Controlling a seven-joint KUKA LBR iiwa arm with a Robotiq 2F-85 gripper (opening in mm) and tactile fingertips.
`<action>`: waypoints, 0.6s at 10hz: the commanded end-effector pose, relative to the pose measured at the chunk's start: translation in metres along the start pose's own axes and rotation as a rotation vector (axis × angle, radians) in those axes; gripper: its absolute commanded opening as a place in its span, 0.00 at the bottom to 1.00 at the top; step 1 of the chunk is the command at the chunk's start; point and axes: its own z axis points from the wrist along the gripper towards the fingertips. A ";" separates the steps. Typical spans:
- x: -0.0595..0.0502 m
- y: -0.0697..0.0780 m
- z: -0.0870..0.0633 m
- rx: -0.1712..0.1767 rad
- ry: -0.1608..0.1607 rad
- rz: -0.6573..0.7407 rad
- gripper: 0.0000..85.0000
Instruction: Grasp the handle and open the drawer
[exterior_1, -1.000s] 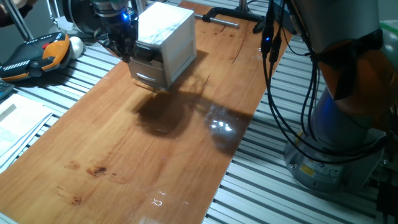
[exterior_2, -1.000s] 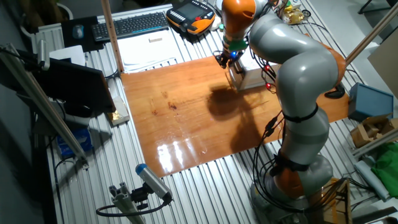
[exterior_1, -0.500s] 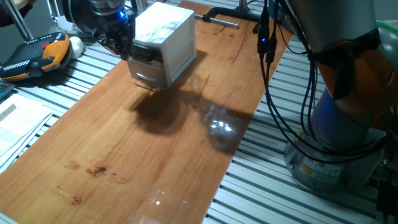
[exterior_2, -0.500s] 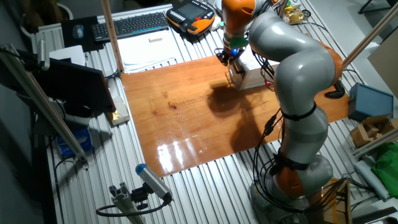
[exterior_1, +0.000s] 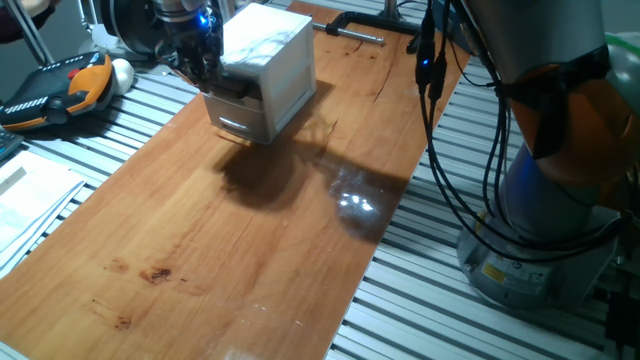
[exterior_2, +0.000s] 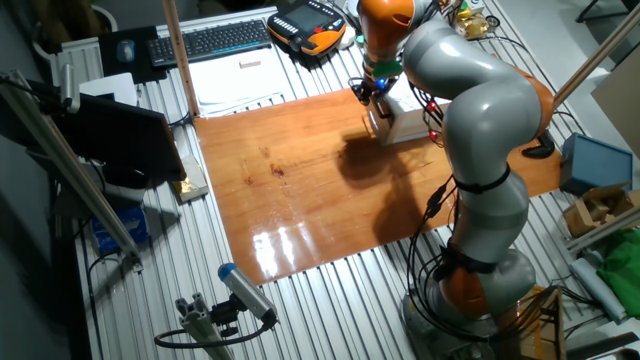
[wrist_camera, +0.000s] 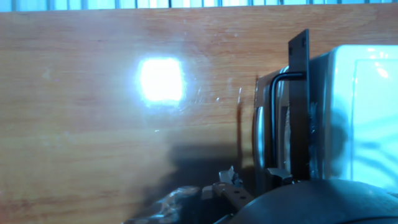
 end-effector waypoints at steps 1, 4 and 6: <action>-0.001 0.000 0.001 0.000 -0.001 -0.002 0.38; -0.005 -0.001 0.005 0.006 -0.004 -0.008 0.37; -0.007 -0.005 0.007 0.006 -0.004 -0.008 0.37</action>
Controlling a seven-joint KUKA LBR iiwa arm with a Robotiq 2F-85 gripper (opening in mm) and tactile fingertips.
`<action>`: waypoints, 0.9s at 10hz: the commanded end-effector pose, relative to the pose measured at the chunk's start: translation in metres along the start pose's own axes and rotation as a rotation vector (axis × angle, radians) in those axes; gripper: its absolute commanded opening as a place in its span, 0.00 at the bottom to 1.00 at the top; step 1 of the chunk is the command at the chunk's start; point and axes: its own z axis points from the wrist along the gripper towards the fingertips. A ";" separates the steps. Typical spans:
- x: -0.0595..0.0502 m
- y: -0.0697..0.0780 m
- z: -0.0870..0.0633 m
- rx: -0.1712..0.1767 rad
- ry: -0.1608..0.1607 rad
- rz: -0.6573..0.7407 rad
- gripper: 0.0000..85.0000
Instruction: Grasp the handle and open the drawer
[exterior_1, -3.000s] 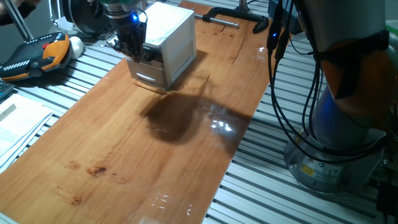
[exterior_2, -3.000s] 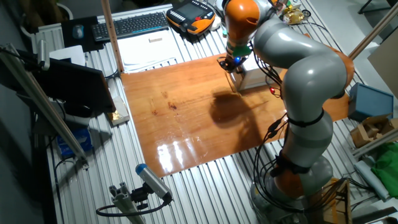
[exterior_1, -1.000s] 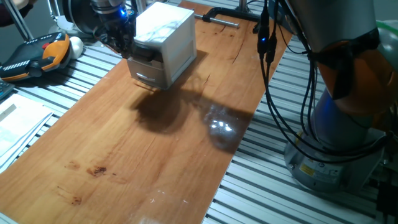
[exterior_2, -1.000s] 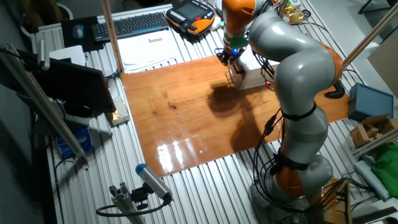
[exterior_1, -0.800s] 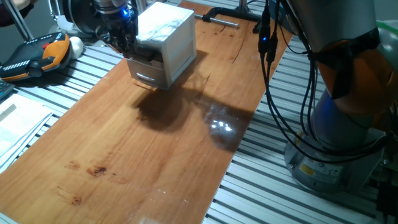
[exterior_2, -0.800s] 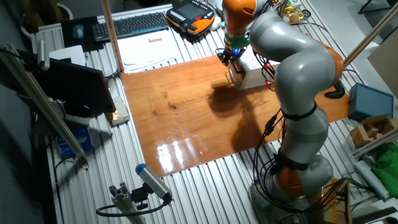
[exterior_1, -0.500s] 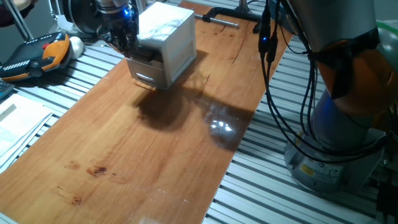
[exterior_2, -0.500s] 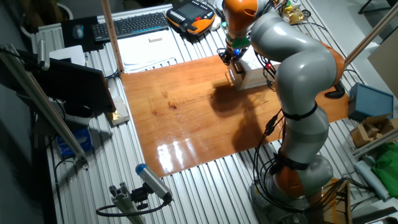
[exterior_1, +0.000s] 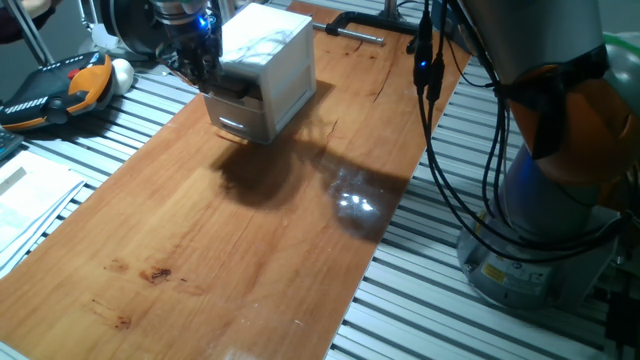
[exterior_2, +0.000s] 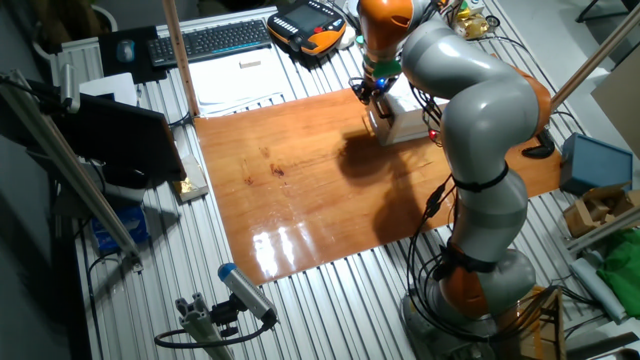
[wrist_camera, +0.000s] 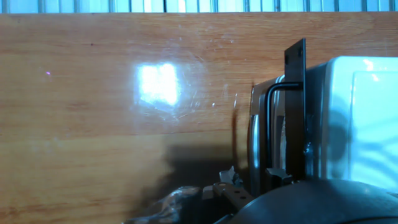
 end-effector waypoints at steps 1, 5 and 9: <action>-0.001 -0.002 0.001 0.000 0.000 -0.002 0.36; -0.001 -0.009 0.007 -0.003 0.005 0.008 0.36; -0.003 -0.010 0.012 -0.003 0.005 0.015 0.36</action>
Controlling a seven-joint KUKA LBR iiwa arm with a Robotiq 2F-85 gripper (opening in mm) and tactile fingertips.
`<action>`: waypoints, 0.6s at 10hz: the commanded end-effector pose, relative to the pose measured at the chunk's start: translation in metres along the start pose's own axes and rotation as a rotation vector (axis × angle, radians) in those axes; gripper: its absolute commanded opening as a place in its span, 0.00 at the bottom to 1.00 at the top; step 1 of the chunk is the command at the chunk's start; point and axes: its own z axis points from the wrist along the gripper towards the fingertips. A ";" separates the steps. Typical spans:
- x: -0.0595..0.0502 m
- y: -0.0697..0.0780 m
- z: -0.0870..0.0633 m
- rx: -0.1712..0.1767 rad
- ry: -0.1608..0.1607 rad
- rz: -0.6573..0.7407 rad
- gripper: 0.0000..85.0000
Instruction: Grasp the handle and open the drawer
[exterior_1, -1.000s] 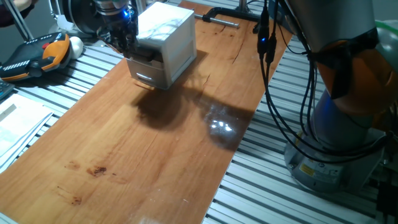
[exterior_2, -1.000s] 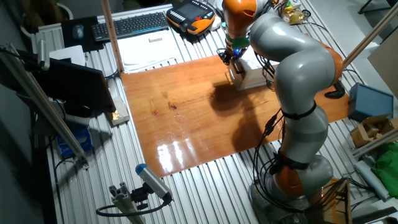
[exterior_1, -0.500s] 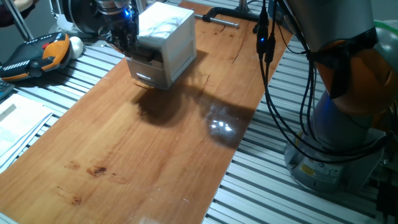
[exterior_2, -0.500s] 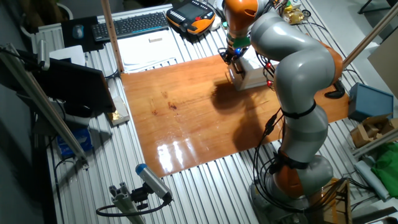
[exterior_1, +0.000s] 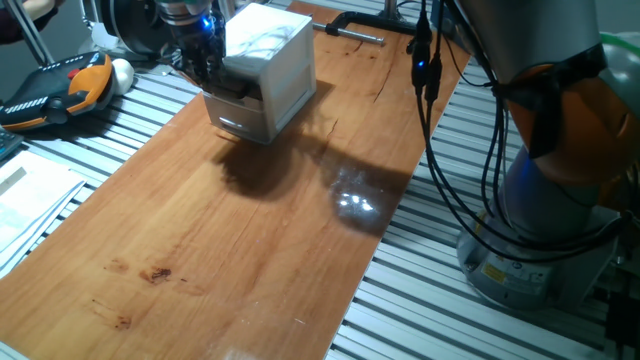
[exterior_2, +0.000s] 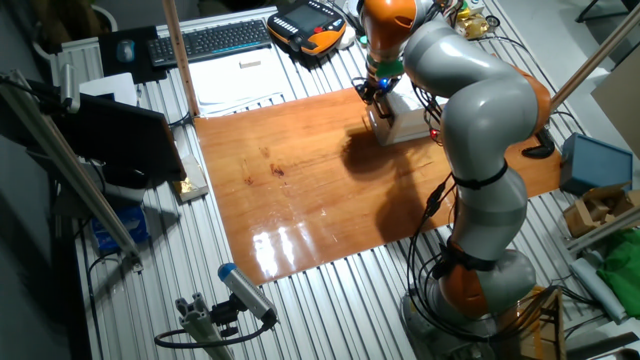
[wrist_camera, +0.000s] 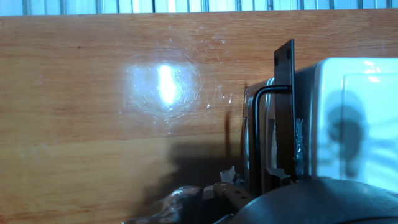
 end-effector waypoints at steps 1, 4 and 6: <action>0.000 0.000 0.000 0.000 0.001 0.000 0.36; -0.001 0.000 0.003 0.003 0.003 -0.003 0.36; 0.000 -0.001 0.004 0.007 0.001 -0.005 0.36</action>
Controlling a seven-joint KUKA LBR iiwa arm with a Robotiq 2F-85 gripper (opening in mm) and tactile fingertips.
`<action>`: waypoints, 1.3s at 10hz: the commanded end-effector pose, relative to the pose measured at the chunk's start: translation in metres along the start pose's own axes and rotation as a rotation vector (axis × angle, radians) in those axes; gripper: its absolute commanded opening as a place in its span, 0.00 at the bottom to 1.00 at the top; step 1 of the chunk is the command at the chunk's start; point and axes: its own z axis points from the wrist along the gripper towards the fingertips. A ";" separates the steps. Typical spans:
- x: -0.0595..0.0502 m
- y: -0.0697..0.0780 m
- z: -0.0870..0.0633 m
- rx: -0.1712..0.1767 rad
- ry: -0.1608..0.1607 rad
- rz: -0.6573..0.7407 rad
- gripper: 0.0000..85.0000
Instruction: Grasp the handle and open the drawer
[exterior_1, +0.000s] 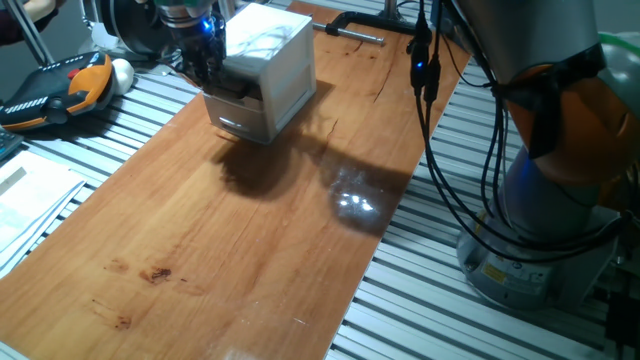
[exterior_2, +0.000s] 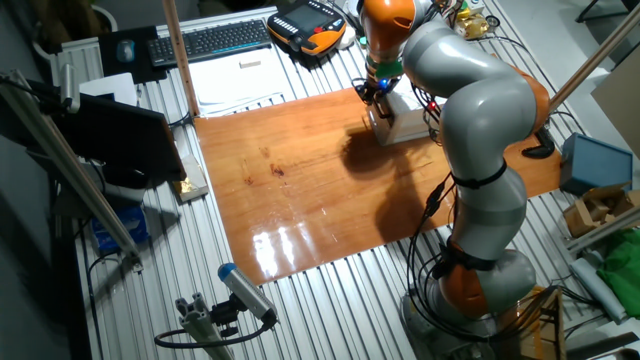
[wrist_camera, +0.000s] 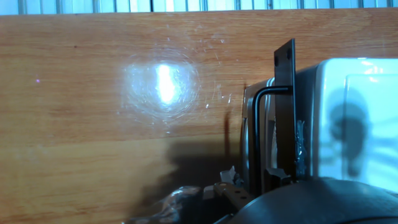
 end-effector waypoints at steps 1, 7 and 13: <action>0.000 0.000 0.000 0.003 -0.001 0.000 0.36; -0.001 -0.001 0.003 0.007 -0.014 -0.003 0.33; 0.000 -0.002 0.006 0.013 -0.022 -0.011 0.32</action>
